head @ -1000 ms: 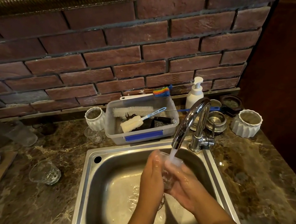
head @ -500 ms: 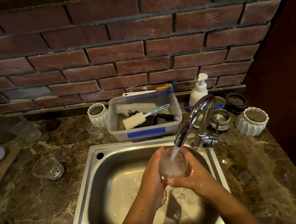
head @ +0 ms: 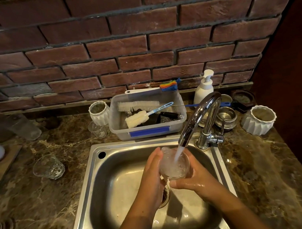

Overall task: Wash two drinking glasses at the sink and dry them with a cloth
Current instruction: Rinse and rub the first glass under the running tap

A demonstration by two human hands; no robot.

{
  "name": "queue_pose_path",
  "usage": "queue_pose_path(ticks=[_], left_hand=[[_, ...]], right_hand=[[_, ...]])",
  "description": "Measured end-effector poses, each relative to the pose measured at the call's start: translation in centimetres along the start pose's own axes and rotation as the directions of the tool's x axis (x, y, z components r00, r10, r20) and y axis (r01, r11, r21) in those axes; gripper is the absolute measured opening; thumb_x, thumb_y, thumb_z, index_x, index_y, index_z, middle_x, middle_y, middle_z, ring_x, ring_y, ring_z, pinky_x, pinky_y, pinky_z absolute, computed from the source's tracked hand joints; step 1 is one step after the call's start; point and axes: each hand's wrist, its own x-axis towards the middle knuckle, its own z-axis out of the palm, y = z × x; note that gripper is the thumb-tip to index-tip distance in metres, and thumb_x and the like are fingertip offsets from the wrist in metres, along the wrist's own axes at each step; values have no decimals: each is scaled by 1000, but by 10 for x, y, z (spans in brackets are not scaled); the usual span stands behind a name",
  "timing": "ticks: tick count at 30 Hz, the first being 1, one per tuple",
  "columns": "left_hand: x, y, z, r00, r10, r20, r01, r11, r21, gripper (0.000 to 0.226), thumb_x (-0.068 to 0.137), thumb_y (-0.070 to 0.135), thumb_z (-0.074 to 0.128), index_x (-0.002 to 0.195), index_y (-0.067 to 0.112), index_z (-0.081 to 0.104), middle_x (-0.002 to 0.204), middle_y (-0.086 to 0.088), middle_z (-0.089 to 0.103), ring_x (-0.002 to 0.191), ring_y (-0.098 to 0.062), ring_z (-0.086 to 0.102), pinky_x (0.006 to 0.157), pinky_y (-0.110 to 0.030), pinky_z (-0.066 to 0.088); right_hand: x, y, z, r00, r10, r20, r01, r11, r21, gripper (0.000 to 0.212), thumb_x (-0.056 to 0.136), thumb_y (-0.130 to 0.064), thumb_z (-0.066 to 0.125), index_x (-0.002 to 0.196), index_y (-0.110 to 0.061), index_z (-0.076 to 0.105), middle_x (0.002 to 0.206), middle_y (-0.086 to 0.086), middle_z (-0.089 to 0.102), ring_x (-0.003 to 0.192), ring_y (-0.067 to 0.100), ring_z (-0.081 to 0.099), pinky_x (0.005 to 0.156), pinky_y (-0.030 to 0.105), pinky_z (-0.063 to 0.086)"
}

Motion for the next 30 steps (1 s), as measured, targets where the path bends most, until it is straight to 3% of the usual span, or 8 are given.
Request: queue_pose_path(ticks=[6, 12, 16, 20, 24, 27, 30], left_hand=[[-2, 2, -3, 1000, 8, 3, -8, 1000, 16, 50, 95, 47, 52, 143, 35, 48, 150, -4, 48, 136, -29, 48, 115, -55, 39], [0, 2, -4, 1000, 6, -8, -6, 1000, 7, 44, 99, 43, 52, 142, 35, 48, 148, -3, 50, 135, -28, 49, 114, -54, 40], [0, 2, -4, 1000, 2, -9, -2, 1000, 8, 46, 95, 44, 54, 140, 37, 49, 146, 0, 50, 135, -27, 48, 115, -54, 38], [3, -2, -7, 1000, 26, 5, -26, 1000, 0, 44, 98, 40, 53, 142, 34, 50, 144, -4, 54, 131, -27, 53, 114, -53, 41], [8, -8, -15, 999, 10, 33, -11, 1000, 10, 59, 81, 51, 61, 138, 38, 52, 144, -4, 55, 130, -25, 56, 110, -51, 46], [14, -18, -21, 998, -27, 51, 25, 999, 44, 52, 91, 50, 60, 141, 42, 48, 149, -4, 51, 131, -26, 55, 109, -50, 47], [18, -26, -24, 996, -80, 45, 76, 992, 97, 41, 96, 51, 54, 136, 52, 48, 146, 2, 53, 123, -17, 62, 91, -34, 57]], right_hand=[[2, 1, -1, 999, -25, 23, 25, 1000, -9, 88, 69, -24, 92, 141, -42, 43, 135, -10, 61, 127, 13, 59, 95, 27, 54], [4, -4, 0, 999, -31, 44, 31, 1000, 1, 84, 66, -31, 92, 136, -44, 47, 132, -12, 63, 125, 11, 60, 93, 27, 55], [6, -1, -1, 999, -14, 32, 13, 1000, 24, 91, 63, -35, 94, 140, -38, 45, 135, -6, 61, 127, 18, 59, 102, 41, 53], [5, -2, 3, 998, 40, 46, -43, 998, 53, 87, 61, -41, 94, 136, -41, 49, 131, -12, 64, 124, 13, 61, 95, 30, 56], [2, 2, 10, 994, 100, 40, -105, 978, 178, 82, 63, -38, 92, 135, -27, 54, 127, 2, 69, 119, 24, 65, 96, 40, 56], [-5, 7, 17, 985, 162, 57, -172, 933, 317, 77, 68, -30, 85, 137, -17, 53, 127, 11, 69, 119, 30, 65, 100, 48, 53], [-13, 13, 24, 973, 215, 88, -231, 849, 476, 65, 79, -23, 77, 138, -13, 52, 128, 15, 68, 119, 33, 65, 94, 44, 57]])
